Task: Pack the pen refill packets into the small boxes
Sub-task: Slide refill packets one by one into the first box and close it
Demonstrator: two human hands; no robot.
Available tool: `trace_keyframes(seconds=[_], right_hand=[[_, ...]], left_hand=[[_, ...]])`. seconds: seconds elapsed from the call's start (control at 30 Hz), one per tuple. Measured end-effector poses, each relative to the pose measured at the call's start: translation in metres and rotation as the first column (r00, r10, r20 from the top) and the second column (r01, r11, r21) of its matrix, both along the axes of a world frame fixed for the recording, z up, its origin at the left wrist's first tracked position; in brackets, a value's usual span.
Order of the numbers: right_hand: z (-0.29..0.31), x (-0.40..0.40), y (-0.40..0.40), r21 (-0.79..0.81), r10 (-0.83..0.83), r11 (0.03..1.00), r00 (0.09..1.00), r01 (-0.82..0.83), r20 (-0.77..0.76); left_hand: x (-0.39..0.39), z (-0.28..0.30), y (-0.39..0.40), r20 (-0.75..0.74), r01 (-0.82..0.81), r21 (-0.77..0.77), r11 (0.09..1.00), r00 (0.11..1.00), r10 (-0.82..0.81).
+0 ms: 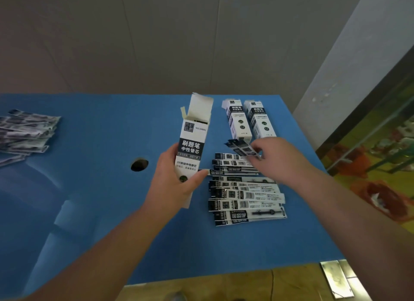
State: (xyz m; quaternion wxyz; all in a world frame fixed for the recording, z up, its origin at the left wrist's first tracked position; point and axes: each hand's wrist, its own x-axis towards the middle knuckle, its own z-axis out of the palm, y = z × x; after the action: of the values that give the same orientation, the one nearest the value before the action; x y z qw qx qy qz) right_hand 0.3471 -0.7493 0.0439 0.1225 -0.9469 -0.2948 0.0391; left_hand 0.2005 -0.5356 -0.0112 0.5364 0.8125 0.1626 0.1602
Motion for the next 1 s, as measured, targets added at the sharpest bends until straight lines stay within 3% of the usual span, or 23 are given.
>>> trace_keyframes(seconds=[0.13,0.4,0.53,0.63,0.73,0.8,0.9,1.0], right_hand=[[0.002,-0.002,0.002,-0.041,0.047,0.998,0.996,-0.050,-0.070],[-0.006,0.000,0.019,-0.381,0.220,0.905,0.975,-0.188,0.043],[-0.014,0.001,0.018,-0.435,0.242,0.883,0.965,-0.176,0.101],[-0.005,0.000,0.018,-0.302,0.214,0.937,0.973,-0.178,0.091],[0.009,-0.007,0.013,-0.021,0.119,0.993,0.989,-0.118,0.083],[0.020,-0.015,0.010,0.196,-0.008,0.981,1.000,0.003,0.024],[0.035,-0.032,0.003,0.478,-0.166,0.835,0.952,0.274,-0.255],[0.040,-0.043,-0.003,0.633,-0.105,0.609,0.840,0.477,-0.532]], left_hand=[[0.003,-0.004,0.000,0.007,0.031,0.006,1.000,0.999,-0.031],[0.006,-0.006,0.000,0.014,0.043,0.005,0.999,0.999,-0.043],[0.006,-0.004,0.001,0.018,0.031,-0.010,0.999,0.999,-0.031],[0.005,-0.005,0.001,0.024,0.026,-0.031,0.999,0.999,-0.026],[0.004,-0.005,0.000,0.040,0.025,-0.069,0.997,0.999,-0.022],[0.004,-0.004,0.000,0.052,0.013,-0.077,0.997,0.999,-0.009],[0.004,-0.004,0.000,0.061,-0.004,-0.074,0.997,0.998,0.009],[0.006,-0.003,-0.001,0.066,-0.006,-0.061,0.998,0.998,0.011]])
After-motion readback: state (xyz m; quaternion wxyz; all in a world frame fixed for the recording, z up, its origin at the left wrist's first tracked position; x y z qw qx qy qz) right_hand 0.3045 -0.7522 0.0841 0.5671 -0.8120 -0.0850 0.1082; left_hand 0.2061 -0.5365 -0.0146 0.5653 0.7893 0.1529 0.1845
